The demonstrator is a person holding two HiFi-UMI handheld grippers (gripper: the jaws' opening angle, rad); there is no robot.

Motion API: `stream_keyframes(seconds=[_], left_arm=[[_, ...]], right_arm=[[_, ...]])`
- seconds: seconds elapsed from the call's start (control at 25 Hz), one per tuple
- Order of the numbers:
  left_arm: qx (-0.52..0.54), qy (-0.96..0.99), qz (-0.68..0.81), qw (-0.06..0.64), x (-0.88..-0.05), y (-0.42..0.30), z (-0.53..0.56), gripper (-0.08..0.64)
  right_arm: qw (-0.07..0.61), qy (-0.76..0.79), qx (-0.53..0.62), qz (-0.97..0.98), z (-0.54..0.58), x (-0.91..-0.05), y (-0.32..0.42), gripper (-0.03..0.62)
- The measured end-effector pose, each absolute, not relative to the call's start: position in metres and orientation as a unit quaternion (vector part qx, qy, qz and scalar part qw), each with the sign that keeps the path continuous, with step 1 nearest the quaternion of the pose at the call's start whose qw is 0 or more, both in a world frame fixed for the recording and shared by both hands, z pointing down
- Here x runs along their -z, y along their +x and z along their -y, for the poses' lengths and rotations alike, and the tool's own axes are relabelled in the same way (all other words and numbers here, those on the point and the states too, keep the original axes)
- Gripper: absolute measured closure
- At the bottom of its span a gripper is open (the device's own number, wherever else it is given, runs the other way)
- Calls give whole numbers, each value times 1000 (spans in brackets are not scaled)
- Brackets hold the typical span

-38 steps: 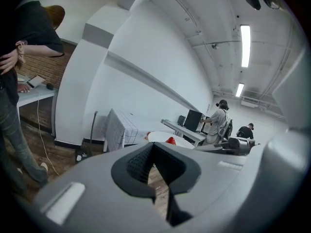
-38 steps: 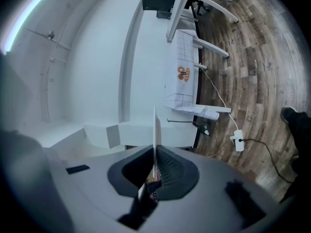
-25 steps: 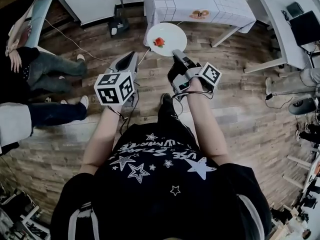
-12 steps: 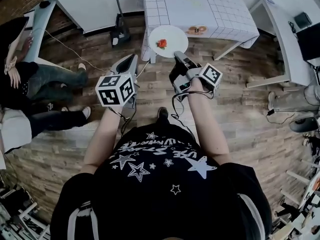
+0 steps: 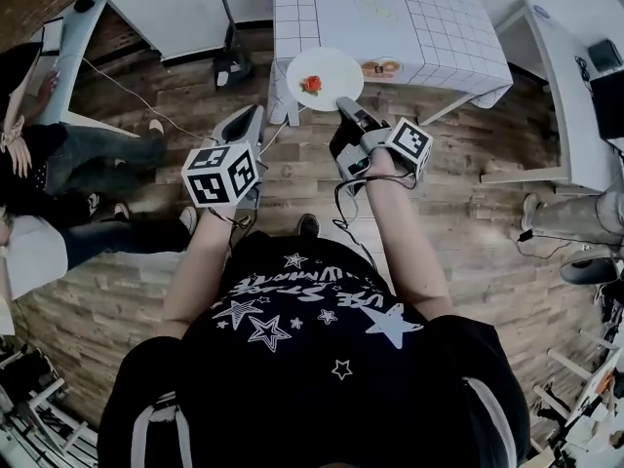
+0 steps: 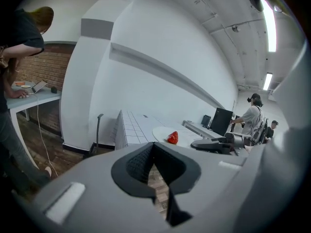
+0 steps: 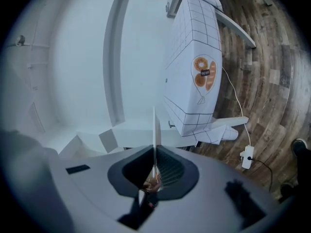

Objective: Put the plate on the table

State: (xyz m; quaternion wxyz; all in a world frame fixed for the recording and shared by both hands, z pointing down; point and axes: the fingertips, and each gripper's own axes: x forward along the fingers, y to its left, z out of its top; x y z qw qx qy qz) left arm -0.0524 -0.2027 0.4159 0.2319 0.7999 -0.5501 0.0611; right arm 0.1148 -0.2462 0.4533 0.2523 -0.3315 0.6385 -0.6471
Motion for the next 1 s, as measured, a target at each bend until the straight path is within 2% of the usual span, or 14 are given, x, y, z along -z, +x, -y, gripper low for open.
stream_keyframes(seconds=[0.2,0.36,0.72,1.0], left_arm=[[-59,785,572,229,-429,-39,175,551],[-61,780,575,237,-459,-20,202,551],[-68,791,558,244,-429,-47,281,551],[-71,794,549,251,-455,-50,322,551]], right_arm=[[245,-318,655,-641,235,-471,133,568],[244,-318,657,-638,262,-500,154,568],[238,-321,663,-632,319,-475,123,568],[230,-332,663,-630,349,-508,117,568]])
